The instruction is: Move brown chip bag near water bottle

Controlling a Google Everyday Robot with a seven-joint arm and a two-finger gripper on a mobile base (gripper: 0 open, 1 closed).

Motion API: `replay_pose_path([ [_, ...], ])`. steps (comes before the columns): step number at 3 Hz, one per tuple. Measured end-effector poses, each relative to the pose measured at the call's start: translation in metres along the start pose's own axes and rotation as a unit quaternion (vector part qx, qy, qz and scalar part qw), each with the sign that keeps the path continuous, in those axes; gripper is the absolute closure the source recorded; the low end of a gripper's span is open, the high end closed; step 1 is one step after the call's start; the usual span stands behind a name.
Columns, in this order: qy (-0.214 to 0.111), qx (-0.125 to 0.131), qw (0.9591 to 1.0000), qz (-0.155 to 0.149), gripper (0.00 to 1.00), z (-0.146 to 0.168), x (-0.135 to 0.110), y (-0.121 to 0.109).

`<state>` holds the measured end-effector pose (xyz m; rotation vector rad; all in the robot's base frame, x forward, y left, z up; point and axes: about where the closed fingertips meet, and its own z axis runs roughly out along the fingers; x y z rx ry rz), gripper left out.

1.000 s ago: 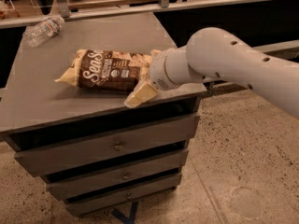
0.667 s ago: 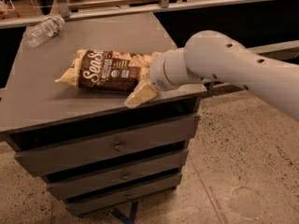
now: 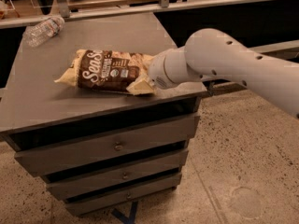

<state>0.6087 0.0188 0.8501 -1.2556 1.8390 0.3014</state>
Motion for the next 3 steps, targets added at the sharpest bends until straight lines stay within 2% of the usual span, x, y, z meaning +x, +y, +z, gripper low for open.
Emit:
replay_pose_path([
  [1, -0.011, -0.017, 0.9998, 0.002, 0.62, 0.004, -0.009, 0.004],
  [2, -0.059, -0.03, 0.9961, 0.058, 0.85, 0.01, -0.019, 0.003],
  [3, -0.115, -0.024, 0.9848, 0.128, 1.0, 0.014, -0.04, 0.003],
])
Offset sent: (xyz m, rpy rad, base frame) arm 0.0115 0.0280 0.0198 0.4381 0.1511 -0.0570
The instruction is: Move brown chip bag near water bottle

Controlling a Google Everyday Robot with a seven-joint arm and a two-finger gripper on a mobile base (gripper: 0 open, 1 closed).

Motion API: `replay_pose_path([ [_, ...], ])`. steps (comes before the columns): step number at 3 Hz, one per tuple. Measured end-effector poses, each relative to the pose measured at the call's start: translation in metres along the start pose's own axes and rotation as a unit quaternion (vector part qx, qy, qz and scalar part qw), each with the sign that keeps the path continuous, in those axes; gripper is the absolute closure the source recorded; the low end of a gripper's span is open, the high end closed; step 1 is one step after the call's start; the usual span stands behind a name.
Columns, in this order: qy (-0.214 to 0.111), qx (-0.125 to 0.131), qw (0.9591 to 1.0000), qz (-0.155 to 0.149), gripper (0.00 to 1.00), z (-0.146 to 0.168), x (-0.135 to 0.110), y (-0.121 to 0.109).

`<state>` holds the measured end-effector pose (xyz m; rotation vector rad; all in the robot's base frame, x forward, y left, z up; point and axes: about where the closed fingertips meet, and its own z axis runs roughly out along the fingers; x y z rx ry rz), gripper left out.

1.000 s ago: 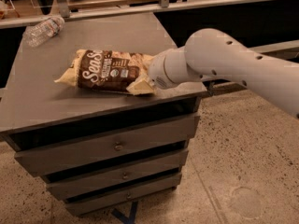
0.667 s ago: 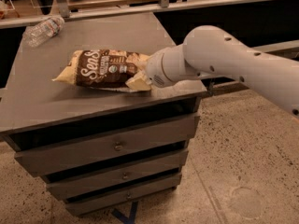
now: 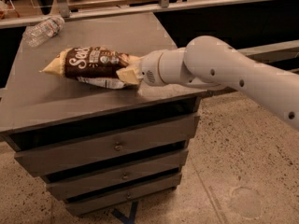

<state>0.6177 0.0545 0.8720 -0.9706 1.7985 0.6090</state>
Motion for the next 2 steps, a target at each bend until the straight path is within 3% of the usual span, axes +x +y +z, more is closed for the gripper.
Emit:
replay_pose_path([
  [1, -0.054, 0.027, 0.9979, 0.021, 1.0, 0.008, -0.032, -0.009],
  [2, -0.083, 0.055, 0.995, 0.01, 1.0, 0.015, -0.06, -0.022],
])
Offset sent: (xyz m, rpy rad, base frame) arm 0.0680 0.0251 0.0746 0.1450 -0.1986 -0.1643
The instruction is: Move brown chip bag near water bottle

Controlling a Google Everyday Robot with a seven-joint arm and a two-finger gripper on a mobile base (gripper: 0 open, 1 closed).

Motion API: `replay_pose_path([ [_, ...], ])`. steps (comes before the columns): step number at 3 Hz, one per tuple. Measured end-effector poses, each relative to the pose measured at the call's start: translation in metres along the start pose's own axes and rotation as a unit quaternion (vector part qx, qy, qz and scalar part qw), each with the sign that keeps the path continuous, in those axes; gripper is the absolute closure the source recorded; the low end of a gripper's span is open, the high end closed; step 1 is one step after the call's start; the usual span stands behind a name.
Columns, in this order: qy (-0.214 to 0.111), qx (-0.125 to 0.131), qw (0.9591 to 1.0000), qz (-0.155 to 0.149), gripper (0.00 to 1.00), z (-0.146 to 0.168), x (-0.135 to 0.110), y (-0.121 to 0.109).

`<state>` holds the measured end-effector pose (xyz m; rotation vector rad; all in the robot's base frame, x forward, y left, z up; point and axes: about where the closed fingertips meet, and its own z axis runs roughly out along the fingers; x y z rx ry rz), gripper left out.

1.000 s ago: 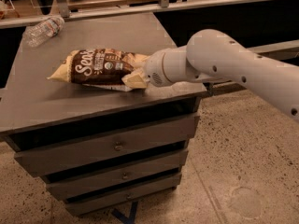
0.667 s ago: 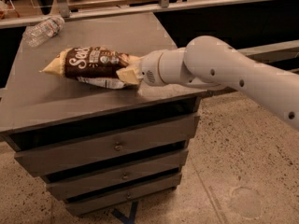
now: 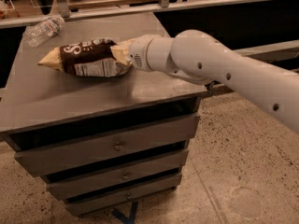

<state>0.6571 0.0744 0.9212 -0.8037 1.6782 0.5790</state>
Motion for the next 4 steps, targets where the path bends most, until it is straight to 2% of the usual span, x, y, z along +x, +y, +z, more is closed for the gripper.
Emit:
replay_pose_path([
  [1, -0.017, 0.033, 0.9992, -0.015, 1.0, 0.013, -0.019, -0.015],
  [2, -0.034, 0.079, 0.9958, -0.03, 1.0, 0.023, -0.035, -0.032],
  [3, -0.05, 0.131, 0.9889, -0.051, 1.0, 0.032, -0.05, -0.052],
  [4, -0.05, 0.131, 0.9888, -0.051, 1.0, 0.032, -0.05, -0.052],
])
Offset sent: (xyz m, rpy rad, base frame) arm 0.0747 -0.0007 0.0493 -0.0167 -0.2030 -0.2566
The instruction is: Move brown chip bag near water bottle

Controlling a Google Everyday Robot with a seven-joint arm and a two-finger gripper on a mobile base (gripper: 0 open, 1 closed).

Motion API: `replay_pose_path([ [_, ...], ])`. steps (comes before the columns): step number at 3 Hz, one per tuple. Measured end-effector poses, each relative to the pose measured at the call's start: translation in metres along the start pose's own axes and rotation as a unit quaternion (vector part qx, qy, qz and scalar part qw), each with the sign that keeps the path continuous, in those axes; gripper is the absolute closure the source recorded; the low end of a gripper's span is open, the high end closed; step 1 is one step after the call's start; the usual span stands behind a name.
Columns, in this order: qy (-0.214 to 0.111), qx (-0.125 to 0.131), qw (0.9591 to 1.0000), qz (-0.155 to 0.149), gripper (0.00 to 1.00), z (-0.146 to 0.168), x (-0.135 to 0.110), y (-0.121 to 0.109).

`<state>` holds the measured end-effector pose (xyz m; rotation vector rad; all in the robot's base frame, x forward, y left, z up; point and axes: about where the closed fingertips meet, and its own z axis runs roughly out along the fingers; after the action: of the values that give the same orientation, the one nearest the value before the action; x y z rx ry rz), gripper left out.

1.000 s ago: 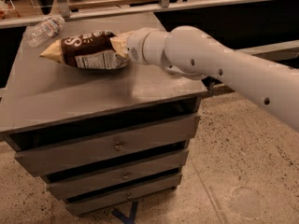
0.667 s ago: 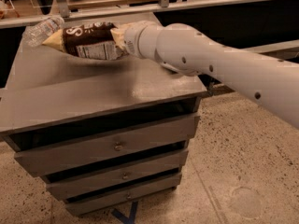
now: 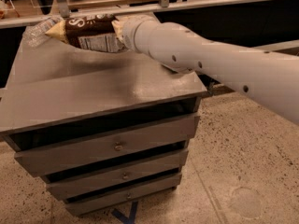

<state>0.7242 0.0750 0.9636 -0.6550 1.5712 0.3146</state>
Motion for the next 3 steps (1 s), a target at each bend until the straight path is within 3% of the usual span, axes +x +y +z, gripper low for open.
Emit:
replay_pose_path([
  [2, -0.021, 0.009, 0.9988, -0.043, 1.0, 0.029, -0.014, -0.012],
  [3, -0.007, 0.0, 0.9978, -0.066, 1.0, 0.052, -0.008, -0.016],
])
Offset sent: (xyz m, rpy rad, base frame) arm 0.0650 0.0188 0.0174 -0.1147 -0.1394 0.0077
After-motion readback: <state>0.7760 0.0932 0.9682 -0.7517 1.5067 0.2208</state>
